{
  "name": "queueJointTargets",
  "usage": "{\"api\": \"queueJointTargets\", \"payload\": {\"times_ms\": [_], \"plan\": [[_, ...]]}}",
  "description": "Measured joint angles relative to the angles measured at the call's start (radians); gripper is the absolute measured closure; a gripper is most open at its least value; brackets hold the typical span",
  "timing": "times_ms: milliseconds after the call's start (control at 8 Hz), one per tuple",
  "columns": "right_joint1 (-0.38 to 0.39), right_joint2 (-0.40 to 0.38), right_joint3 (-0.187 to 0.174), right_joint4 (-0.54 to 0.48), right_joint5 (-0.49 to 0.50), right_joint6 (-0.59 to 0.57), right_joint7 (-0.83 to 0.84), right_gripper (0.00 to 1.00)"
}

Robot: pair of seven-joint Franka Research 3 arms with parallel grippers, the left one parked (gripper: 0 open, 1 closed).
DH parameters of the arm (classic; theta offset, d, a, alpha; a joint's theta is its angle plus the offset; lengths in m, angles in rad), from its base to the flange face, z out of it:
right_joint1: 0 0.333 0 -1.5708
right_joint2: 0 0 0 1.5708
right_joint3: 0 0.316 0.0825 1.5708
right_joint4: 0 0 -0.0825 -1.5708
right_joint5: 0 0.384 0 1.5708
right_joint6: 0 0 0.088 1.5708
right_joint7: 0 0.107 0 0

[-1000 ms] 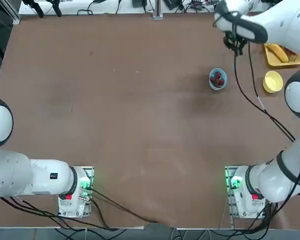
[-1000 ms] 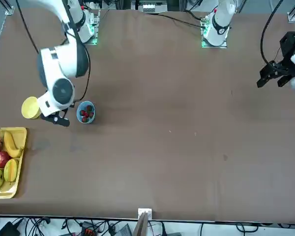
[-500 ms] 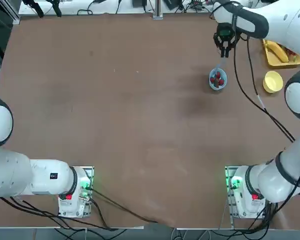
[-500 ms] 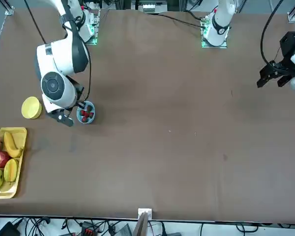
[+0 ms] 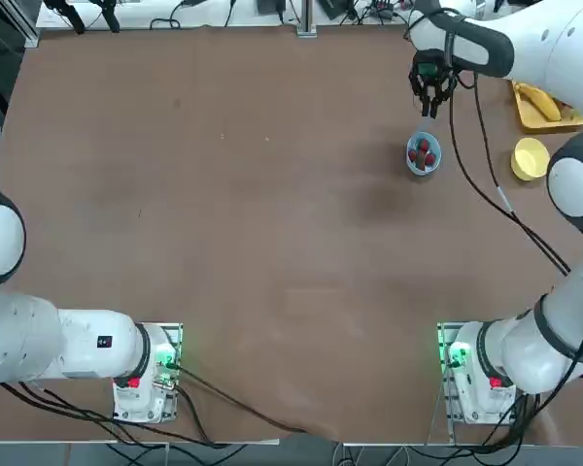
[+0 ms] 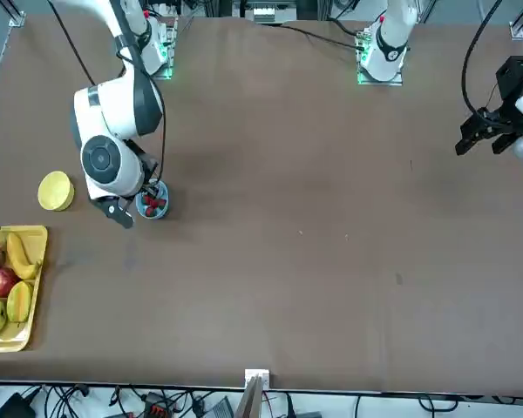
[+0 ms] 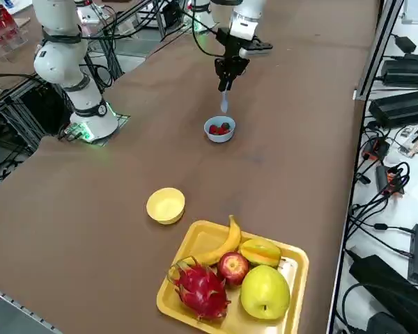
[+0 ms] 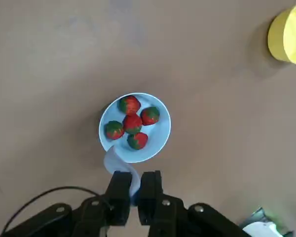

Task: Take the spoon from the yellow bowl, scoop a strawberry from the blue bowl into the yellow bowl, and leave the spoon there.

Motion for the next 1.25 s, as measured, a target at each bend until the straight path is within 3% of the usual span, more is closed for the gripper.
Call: {"api": "queueJointTargets", "payload": {"times_ms": [1250], "plan": [[-0.004,0.047,-0.008,-0.035,0.003,0.03,0.161,0.88]]}}
